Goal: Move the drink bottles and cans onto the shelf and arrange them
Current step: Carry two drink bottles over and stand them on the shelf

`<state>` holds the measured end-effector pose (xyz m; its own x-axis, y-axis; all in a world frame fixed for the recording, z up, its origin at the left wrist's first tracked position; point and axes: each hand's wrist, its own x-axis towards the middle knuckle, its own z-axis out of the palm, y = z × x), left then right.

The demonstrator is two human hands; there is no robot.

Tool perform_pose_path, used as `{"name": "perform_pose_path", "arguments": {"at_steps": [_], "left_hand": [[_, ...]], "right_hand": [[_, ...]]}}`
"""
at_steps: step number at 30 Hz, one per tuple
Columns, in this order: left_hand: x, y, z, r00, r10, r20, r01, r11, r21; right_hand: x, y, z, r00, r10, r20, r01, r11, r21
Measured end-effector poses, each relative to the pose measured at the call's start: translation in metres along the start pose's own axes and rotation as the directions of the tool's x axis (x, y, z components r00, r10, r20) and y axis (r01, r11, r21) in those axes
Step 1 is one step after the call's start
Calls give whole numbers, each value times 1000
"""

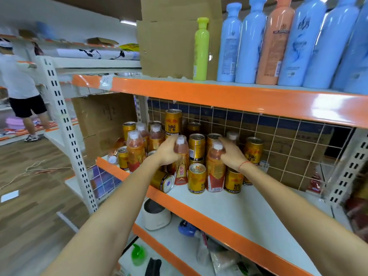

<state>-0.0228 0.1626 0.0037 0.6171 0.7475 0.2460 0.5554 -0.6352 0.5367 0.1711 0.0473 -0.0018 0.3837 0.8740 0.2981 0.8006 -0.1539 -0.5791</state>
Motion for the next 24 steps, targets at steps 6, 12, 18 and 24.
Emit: {"name": "perform_pose_path", "arguments": {"at_steps": [6,12,18,24], "left_hand": [[19,-4,9,995,-75,-59,68,992,-106],[28,-2,16,987,-112,-115,97,987,-129],[33,-7,19,980,-119,-156,97,985,-142],[34,-6,21,978,-141,-156,110,975,-195]], "right_hand": [[5,2,3,996,47,-74,-46,999,17],[10,0,4,987,75,-143,-71,997,35],[9,-1,-5,996,80,-46,-68,973,218],[9,-10,2,998,58,11,-59,972,228]]}}
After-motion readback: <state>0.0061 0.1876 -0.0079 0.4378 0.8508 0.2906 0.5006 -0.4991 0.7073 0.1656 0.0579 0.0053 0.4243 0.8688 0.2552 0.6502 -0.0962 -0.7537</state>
